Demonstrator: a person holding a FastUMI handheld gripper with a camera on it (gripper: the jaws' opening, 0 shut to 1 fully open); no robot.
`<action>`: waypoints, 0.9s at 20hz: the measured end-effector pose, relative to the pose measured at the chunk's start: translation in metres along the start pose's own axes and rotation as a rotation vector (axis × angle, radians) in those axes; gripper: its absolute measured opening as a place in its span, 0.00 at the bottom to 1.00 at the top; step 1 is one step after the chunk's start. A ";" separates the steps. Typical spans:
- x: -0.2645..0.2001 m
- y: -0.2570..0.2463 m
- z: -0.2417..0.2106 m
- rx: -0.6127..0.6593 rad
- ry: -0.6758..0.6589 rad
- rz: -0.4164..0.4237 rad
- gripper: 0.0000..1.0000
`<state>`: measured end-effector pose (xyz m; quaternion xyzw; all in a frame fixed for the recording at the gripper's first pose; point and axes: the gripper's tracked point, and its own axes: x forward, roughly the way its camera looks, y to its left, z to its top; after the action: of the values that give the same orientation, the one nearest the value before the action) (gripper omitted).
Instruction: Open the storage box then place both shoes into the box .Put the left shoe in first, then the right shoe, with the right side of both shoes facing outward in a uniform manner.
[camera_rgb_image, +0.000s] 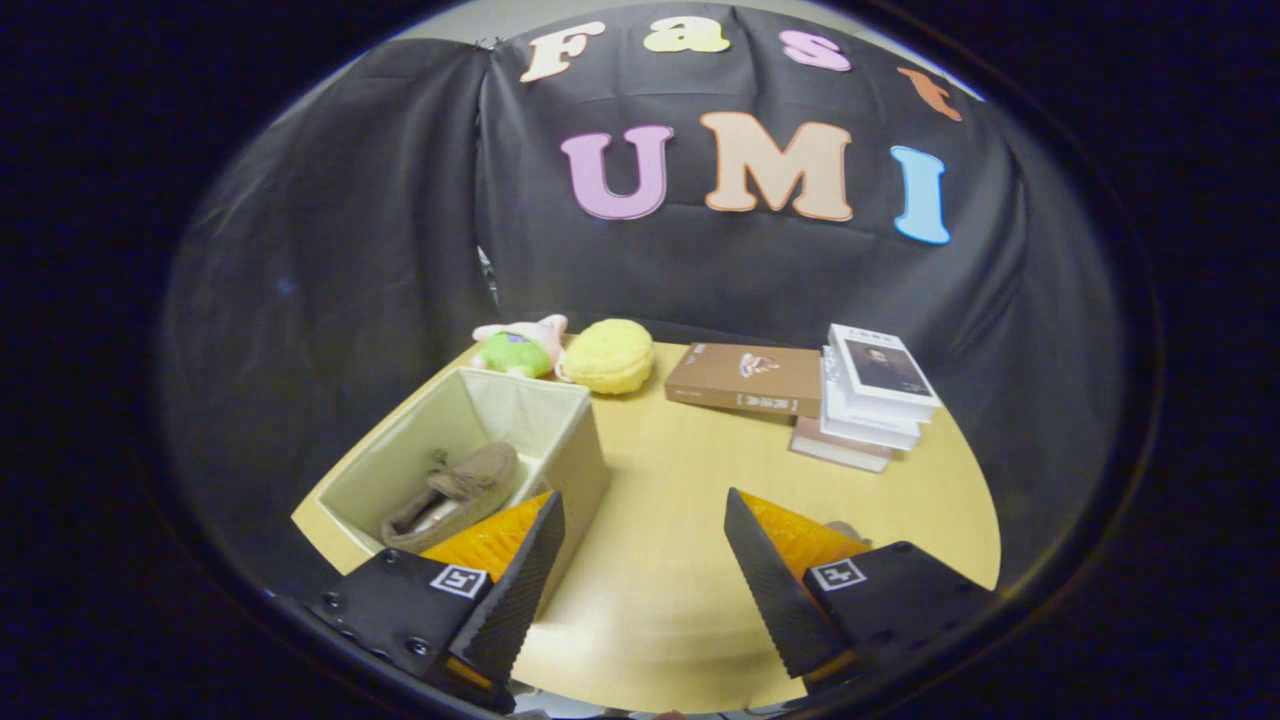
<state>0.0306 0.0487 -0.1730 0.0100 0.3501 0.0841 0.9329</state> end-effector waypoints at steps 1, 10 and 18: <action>-0.001 -0.013 -0.002 0.003 0.001 -0.014 1.00; -0.008 -0.138 -0.045 0.006 0.060 -0.135 1.00; -0.007 -0.210 -0.121 -0.004 0.206 -0.164 1.00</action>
<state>-0.0225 -0.1648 -0.2757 -0.0293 0.4433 0.0087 0.8958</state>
